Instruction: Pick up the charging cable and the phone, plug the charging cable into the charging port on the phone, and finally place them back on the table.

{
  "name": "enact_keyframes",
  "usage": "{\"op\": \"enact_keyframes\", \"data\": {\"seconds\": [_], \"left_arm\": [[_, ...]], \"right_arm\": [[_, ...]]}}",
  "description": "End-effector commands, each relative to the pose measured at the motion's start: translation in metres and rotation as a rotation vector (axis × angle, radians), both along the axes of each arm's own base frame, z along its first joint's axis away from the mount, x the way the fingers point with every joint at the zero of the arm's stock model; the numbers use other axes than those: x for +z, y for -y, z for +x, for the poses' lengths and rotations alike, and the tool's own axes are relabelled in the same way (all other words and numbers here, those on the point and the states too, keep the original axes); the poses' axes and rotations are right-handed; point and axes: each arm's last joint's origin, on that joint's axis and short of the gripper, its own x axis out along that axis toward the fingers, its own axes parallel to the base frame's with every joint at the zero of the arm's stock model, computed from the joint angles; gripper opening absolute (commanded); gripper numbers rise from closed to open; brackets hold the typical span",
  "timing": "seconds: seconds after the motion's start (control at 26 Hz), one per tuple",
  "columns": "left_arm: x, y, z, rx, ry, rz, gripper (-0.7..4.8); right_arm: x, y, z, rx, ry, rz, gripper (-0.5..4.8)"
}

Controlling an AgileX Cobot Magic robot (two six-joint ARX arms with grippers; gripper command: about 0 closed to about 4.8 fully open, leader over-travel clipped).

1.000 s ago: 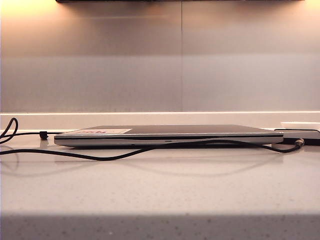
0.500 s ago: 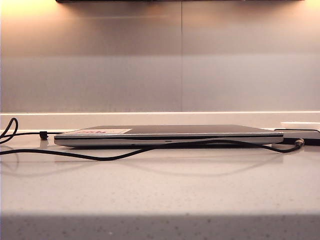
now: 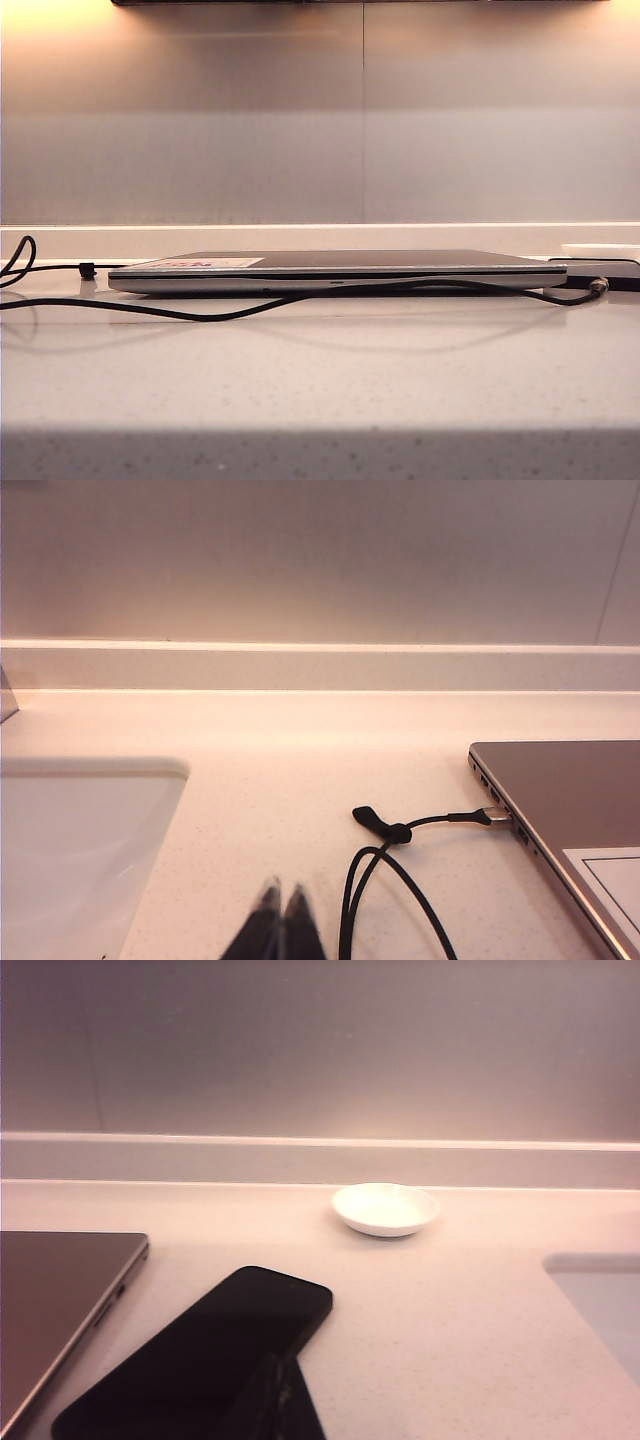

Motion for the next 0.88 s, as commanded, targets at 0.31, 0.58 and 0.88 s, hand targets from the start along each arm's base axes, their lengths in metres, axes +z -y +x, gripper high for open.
{"op": "enact_keyframes", "data": {"seconds": [0.31,0.58,0.88], "left_arm": [[0.0022,0.0000,-0.0003,-0.002,0.012,0.003,-0.05],[0.0022,0.0000,-0.0003,-0.002,0.012,0.003,-0.05],[0.0022,0.0000,-0.0003,-0.002,0.012,0.003,-0.05]], "right_arm": [[0.0037,0.0002,-0.0007,-0.006,0.030,-0.001,-0.01],[0.0030,0.0002,-0.0006,-0.007,0.022,-0.001,-0.01],[0.0026,0.0002,-0.0005,-0.007,0.019,-0.001,-0.01]]}}
